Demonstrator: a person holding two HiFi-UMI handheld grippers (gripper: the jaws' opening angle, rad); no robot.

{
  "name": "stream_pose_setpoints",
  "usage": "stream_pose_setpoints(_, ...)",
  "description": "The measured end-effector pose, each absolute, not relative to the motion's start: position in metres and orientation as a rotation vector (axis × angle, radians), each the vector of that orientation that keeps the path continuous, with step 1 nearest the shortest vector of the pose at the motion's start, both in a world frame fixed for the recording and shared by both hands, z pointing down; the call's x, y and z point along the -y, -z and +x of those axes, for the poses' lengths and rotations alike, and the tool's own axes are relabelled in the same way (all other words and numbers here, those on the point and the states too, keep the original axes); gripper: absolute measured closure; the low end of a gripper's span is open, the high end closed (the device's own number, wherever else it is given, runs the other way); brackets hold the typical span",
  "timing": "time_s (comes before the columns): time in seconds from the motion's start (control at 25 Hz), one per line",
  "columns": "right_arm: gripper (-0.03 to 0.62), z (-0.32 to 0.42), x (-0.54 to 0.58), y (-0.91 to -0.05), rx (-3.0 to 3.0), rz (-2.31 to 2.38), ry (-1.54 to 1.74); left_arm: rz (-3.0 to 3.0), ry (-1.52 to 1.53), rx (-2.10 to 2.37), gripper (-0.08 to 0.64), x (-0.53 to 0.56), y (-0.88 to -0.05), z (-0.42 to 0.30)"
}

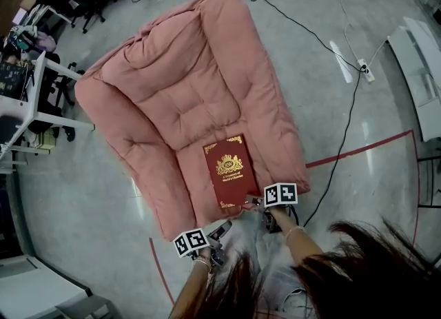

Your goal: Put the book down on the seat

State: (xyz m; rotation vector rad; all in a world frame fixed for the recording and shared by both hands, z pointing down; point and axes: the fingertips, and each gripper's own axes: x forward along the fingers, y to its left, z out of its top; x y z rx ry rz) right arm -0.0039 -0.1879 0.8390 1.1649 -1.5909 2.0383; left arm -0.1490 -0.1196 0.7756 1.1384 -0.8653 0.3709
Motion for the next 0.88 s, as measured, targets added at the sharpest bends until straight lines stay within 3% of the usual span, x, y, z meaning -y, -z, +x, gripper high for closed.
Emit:
stream_pose_setpoints(0.56, 0.204, 0.016, 0.149, -0.786, 1.634, 1.131, -2.023, 1.225, -0.152, 0.982, 0.189, 0.124, -0.733, -0.131)
stream_pose_setpoints(0.72, 0.206, 0.020, 0.139, -0.768, 1.671, 1.128, -1.969, 1.264, -0.128, 1.039, 0.269, 0.117, -0.718, -0.132)
stream_pose_setpoints(0.88, 0.206, 0.021, 0.130, -0.751, 1.705, 1.114, -1.953, 1.318, -0.045, 1.060, 0.290, 0.118, -0.699, -0.130)
